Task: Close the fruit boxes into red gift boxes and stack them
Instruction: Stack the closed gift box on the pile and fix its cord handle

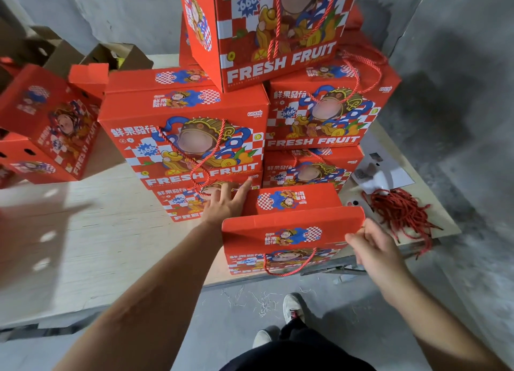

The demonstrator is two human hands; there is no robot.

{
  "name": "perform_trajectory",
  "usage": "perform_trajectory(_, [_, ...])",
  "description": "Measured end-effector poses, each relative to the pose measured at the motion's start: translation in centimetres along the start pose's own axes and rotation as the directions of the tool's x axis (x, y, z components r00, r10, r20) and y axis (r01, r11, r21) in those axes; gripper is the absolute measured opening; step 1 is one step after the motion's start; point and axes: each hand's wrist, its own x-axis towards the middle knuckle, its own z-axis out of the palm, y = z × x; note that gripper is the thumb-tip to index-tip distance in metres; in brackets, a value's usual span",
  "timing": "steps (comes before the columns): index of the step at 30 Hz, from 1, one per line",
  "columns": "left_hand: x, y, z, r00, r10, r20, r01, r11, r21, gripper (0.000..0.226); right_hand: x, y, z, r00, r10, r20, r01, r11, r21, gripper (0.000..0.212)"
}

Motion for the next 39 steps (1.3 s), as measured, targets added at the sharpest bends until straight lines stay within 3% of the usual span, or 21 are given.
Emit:
perform_trajectory(4, [-0.8, 0.2, 0.1, 0.99, 0.052, -0.132, -0.046, 0.998, 0.049, 0.096, -0.8, 1.7, 0.4, 0.997, -0.071, -0.019, 0.072, 0.992, 0.107, 0.041])
perform_trajectory(6, [-1.3, 0.2, 0.1, 0.926, 0.23, -0.301, -0.22, 0.973, 0.068, 0.09, -1.2, 2.2, 0.5, 0.993, -0.12, -0.014, 0.121, 0.988, 0.094, 0.041])
perform_trajectory(8, [-1.5, -0.2, 0.0, 0.851, 0.384, -0.358, -0.411, 0.912, 0.002, 0.076, -1.4, 2.7, 0.7, 0.987, -0.154, -0.039, 0.157, 0.984, 0.087, 0.05])
perform_trajectory(10, [-1.5, -0.9, -0.3, 0.833, 0.457, -0.312, -0.506, 0.857, -0.094, 0.06, -1.6, 3.0, 1.0, 0.982, -0.177, -0.074, 0.182, 0.981, 0.071, 0.056])
perform_trajectory(13, [-1.4, -1.4, -0.8, 0.829, 0.463, -0.313, -0.52, 0.845, -0.126, 0.048, -1.4, 2.5, 1.6, 0.978, -0.169, -0.119, 0.177, 0.982, 0.06, 0.051])
perform_trajectory(15, [-1.3, -1.3, -1.2, 0.852, 0.464, -0.243, -0.498, 0.862, -0.096, 0.052, -1.1, 1.4, 1.5, 0.959, -0.218, -0.182, 0.229, 0.973, 0.037, 0.042])
perform_trajectory(18, [-1.2, -1.6, -0.8, 0.887, 0.46, -0.029, -0.461, 0.887, -0.027, 0.062, 0.6, 0.2, 1.2, 0.923, -0.327, -0.202, 0.323, 0.945, -0.049, 0.034])
perform_trajectory(19, [-1.4, -1.6, -0.6, 0.902, 0.431, -0.004, -0.43, 0.898, -0.091, 0.06, 1.2, 0.1, 1.2, 0.927, -0.318, -0.201, 0.318, 0.948, -0.031, 0.022])
perform_trajectory(20, [-1.7, -1.5, -0.7, 0.925, 0.38, -0.018, -0.371, 0.89, -0.263, 0.054, 1.8, 0.0, 1.2, 0.932, -0.308, -0.194, 0.308, 0.951, -0.03, 0.01])
perform_trajectory(21, [-2.3, -1.0, -0.9, 0.954, 0.298, -0.039, -0.28, 0.833, -0.477, 0.046, 2.4, 0.1, 1.3, 0.924, -0.327, -0.196, 0.323, 0.945, -0.054, 0.018])
perform_trajectory(23, [-3.1, 0.0, -1.3, 0.991, 0.132, -0.029, -0.104, 0.611, -0.785, 0.04, 3.3, -0.1, 1.6, 0.906, -0.386, -0.174, 0.357, 0.917, -0.178, 0.025])
perform_trajectory(26, [-3.4, -0.2, -1.4, 0.994, 0.1, 0.053, 0.014, 0.354, -0.935, 0.06, 4.1, -0.9, 2.0, 0.862, -0.477, -0.174, 0.397, 0.847, -0.353, 0.031])
perform_trajectory(28, [-2.9, -0.5, -2.1, 0.993, 0.043, 0.107, 0.09, 0.288, -0.953, 0.075, 4.1, -0.9, 2.1, 0.825, -0.548, -0.138, 0.413, 0.752, -0.514, 0.039])
perform_trajectory(29, [-2.5, -0.4, -2.8, 0.992, -0.001, 0.127, 0.12, 0.342, -0.932, 0.069, 3.8, -0.7, 2.4, 0.818, -0.571, -0.069, 0.426, 0.682, -0.595, 0.046])
perform_trajectory(30, [-2.4, -0.3, -3.3, 0.996, -0.029, 0.08, 0.084, 0.474, -0.877, 0.059, 3.3, -0.2, 2.8, 0.813, -0.582, 0.029, 0.462, 0.615, -0.639, 0.053])
perform_trajectory(32, [-2.6, -0.1, -3.2, 0.979, 0.156, -0.131, -0.203, 0.809, -0.551, 0.059, 1.9, 1.0, 4.1, 0.832, -0.522, 0.186, 0.504, 0.573, -0.646, 0.069])
perform_trajectory(33, [-3.3, 0.5, -2.7, 0.951, 0.264, -0.164, -0.303, 0.902, -0.307, 0.07, 1.5, 1.4, 4.5, 0.849, -0.479, 0.223, 0.495, 0.574, -0.652, 0.085])
perform_trajectory(34, [-4.2, 1.2, -2.0, 0.936, 0.314, -0.159, -0.333, 0.936, -0.11, 0.084, 1.5, 1.7, 4.8, 0.857, -0.458, 0.237, 0.486, 0.564, -0.668, 0.099])
perform_trajectory(36, [-5.7, 2.7, 0.1, 0.939, 0.303, -0.161, -0.29, 0.952, 0.1, 0.107, 2.4, 1.3, 5.0, 0.841, -0.495, 0.218, 0.481, 0.501, -0.719, 0.106])
perform_trajectory(39, [-6.0, 4.0, 2.2, 0.931, 0.241, -0.273, -0.204, 0.966, 0.159, 0.103, 4.1, -0.1, 4.8, 0.814, -0.525, 0.249, 0.474, 0.352, -0.807, 0.11])
